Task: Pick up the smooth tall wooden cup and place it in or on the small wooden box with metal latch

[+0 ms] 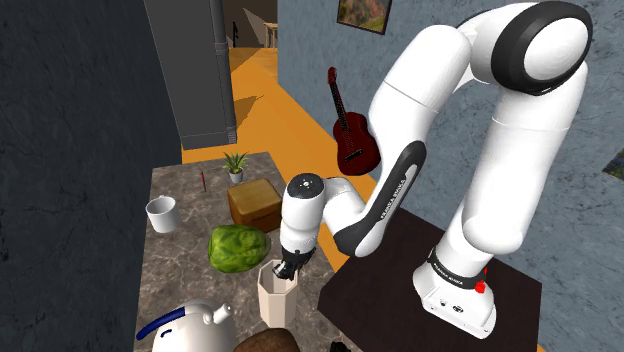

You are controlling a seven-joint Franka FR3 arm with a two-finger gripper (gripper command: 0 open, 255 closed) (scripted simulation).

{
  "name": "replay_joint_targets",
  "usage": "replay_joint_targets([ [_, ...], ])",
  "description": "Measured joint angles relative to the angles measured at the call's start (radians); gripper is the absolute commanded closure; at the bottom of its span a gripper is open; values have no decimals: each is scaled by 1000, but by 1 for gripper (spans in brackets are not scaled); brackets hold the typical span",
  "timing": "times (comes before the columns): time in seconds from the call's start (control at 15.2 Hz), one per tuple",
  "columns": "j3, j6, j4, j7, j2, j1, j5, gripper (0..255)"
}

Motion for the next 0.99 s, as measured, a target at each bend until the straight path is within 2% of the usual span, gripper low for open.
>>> replay_joint_targets([
  [0.26,0,0,0,0,0,0,0,255],
  [0.33,11,-5,-4,-16,-12,-8,20,255],
  [0.66,82,-52,-17,-138,-98,-48,183,255],
  [0.99,117,-110,-22,-258,-192,-53,346,255],
])
